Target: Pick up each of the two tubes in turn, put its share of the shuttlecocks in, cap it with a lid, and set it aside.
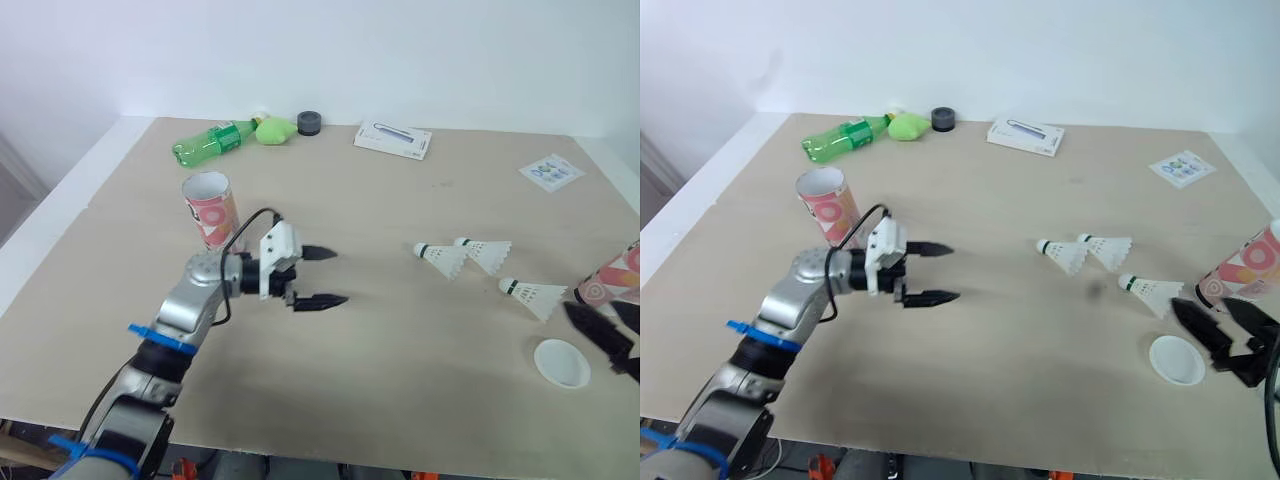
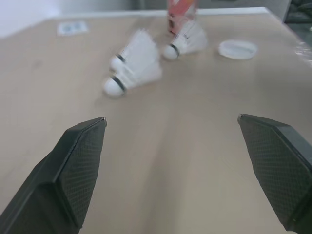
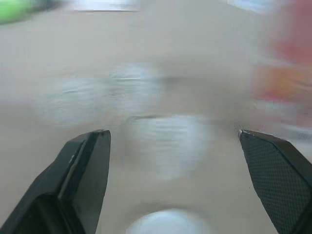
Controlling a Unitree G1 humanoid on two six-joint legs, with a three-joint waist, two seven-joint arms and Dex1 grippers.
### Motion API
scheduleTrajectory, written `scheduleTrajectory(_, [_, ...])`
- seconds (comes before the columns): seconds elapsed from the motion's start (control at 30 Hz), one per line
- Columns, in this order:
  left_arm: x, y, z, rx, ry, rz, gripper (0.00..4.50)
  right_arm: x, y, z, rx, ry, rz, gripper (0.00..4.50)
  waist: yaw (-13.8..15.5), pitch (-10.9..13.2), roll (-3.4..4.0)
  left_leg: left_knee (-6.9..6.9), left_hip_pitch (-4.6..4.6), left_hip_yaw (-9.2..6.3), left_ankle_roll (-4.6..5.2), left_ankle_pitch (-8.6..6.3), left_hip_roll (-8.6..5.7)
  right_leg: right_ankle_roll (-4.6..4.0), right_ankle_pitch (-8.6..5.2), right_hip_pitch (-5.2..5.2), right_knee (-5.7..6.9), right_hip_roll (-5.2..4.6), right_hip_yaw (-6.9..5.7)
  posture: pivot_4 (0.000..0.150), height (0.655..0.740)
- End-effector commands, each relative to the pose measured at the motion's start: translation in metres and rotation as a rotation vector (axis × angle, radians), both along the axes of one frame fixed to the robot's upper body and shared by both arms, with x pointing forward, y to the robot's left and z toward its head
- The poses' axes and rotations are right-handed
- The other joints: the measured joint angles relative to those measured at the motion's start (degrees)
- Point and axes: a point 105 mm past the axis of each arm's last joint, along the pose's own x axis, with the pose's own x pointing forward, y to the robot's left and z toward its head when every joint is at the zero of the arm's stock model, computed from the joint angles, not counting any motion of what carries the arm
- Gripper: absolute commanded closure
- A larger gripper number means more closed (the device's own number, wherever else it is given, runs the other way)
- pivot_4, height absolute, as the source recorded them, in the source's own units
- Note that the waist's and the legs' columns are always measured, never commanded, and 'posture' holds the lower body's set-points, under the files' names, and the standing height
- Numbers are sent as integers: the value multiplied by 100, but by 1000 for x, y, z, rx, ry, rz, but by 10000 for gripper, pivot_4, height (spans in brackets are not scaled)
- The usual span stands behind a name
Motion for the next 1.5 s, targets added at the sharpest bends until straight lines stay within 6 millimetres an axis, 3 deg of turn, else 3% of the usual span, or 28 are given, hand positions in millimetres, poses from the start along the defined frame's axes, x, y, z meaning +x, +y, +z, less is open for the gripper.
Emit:
scheduleTrajectory(0.03, [-21,21,1,9,7,5,0,-5,51,26,-91,-102,217,258,25,4,-9,0,2,0,-1,1,3,-2,1,0,1,1,-1,1500,7203])
scheduleTrajectory(0.2, [-30,50,-2,-32,37,225,0,28,119,20,-94,-145,455,258,35,28,-64,22,7,14,-6,12,12,-32,8,8,-4,-13,-2,1500,7203])
scheduleTrajectory(0.3, [-34,72,-3,-77,53,397,0,47,141,8,-72,-154,504,258,39,39,-87,22,7,22,-1,19,16,-32,20,0,-7,-15,5,1500,7203])
scheduleTrajectory(0.53, [-55,117,-19,-216,139,775,0,64,165,-17,-24,-127,616,258,111,38,-98,17,-17,22,-22,-8,2,-13,12,-9,-11,-25,10,1500,7203])
scheduleTrajectory(0.77, [-31,158,-32,-213,72,1066,0,77,172,-25,-53,-123,654,258,166,38,-97,18,-7,9,-24,-9,8,-40,-13,-6,-6,-13,-6,1500,7203])
scheduleTrajectory(1.1, [6,165,-25,-202,48,1087,0,76,173,-29,-51,-129,626,258,171,38,-100,18,-11,12,-23,-6,10,-10,10,-8,-6,-6,-2,1500,7203])
scheduleTrajectory(1.5, [54,140,-3,-166,-12,985,0,73,168,-28,-63,-130,585,258,175,38,-101,19,-12,7,-27,-2,7,-4,14,-7,-5,-4,-5,1500,7203])
